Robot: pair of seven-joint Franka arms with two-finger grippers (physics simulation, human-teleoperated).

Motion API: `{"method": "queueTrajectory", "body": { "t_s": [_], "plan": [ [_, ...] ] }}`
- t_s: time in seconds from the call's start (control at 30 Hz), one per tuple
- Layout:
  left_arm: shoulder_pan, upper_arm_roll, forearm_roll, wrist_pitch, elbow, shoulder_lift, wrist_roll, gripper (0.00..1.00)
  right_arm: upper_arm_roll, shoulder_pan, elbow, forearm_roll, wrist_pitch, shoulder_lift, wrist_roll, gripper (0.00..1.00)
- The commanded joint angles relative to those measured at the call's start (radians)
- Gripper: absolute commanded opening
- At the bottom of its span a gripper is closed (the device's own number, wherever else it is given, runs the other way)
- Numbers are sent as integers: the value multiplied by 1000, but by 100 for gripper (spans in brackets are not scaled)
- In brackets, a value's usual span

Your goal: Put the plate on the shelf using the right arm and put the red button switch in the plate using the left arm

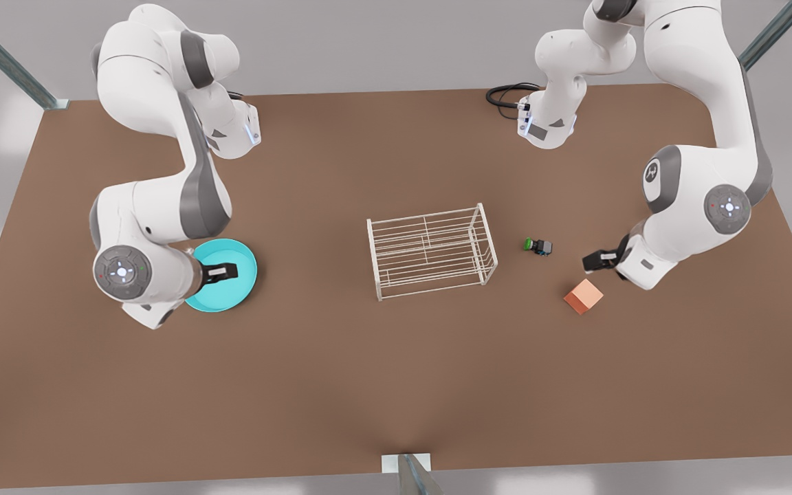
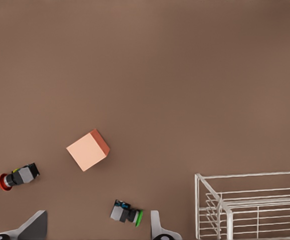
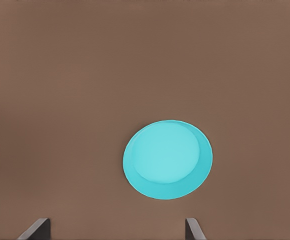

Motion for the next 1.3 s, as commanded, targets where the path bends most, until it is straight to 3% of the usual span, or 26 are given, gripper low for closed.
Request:
{"method": "queueTrajectory", "body": {
  "t_s": [0.0,0.03,0.1,0.13,0.23,0.3,0.43,0.53,0.67,0.73,0.8,0.9,1.13,1.2,1.27],
  "plan": [
    [0,0,7,89,-1,-1,-158,100,1,4,-3,5,56,-2,23,100],
    [4,2,5,83,1,-6,-141,100,4,-2,-11,6,56,-4,22,100],
    [0,-6,33,84,-1,-4,250,100,23,-68,-374,40,290,-154,-8,100],
    [3,-3,38,81,-2,-10,358,100,24,-89,-459,35,327,-168,-9,100],
    [-17,-18,47,83,-16,-1,369,100,24,-108,-709,31,384,-266,-95,100],
    [-19,-38,45,91,-24,10,369,100,14,-106,-737,14,418,-251,-98,100],
    [-17,-38,8,-6,-22,28,434,100,10,-189,-861,21,803,-180,-196,100],
    [-20,-41,5,127,-85,30,835,100,21,-319,-859,106,824,-167,-429,100],
    [-22,-44,2,242,-251,-56,973,100,-13,-332,-884,170,843,-153,-560,100],
    [3,-37,7,391,-396,-116,1073,100,-17,-329,-985,175,1013,-157,-673,100],
    [50,-37,8,466,-453,-107,1151,100,-17,-329,-990,175,1050,-124,-673,100],
    [110,-37,7,477,-461,-69,1234,100,-17,-327,-1111,175,1054,-196,-721,100],
    [188,-37,13,520,-461,-1,1418,100,-42,-312,-1123,173,1097,-137,-752,100],
    [214,-37,15,523,-459,8,1458,100,-42,-312,-1123,173,1096,-137,-750,91],
    [245,-37,65,537,-461,22,1475,100,-42,-312,-1123,173,1087,-140,-739,63]
  ]
}}
